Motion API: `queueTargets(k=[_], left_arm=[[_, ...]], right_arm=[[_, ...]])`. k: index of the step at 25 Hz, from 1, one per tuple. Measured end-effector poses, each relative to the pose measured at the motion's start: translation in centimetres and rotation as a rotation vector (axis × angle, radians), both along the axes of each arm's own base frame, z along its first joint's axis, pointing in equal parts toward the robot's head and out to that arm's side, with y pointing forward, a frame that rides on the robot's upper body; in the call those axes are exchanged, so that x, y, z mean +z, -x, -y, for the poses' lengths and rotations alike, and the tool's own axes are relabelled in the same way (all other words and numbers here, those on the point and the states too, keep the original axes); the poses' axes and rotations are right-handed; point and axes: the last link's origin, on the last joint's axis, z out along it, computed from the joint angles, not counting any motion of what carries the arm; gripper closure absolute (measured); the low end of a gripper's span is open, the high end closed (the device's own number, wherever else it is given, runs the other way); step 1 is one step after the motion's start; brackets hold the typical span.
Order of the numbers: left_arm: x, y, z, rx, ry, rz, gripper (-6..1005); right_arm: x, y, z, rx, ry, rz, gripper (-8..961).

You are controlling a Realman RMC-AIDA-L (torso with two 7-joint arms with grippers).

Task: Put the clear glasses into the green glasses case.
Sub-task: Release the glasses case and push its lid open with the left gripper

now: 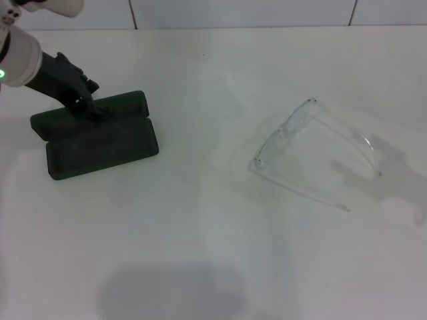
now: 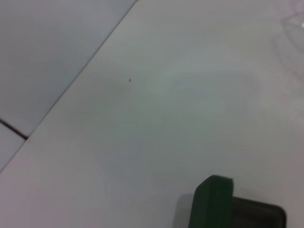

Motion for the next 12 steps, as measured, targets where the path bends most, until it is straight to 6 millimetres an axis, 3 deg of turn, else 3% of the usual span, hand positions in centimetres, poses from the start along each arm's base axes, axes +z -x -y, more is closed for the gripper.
queueTargets(k=[12], left_arm=[[-0.61,0.98,-0.44,0.025,-0.013,-0.006,566]], right_arm=[[-0.11,-0.02,0.18,0.002,0.003,-0.007,155]])
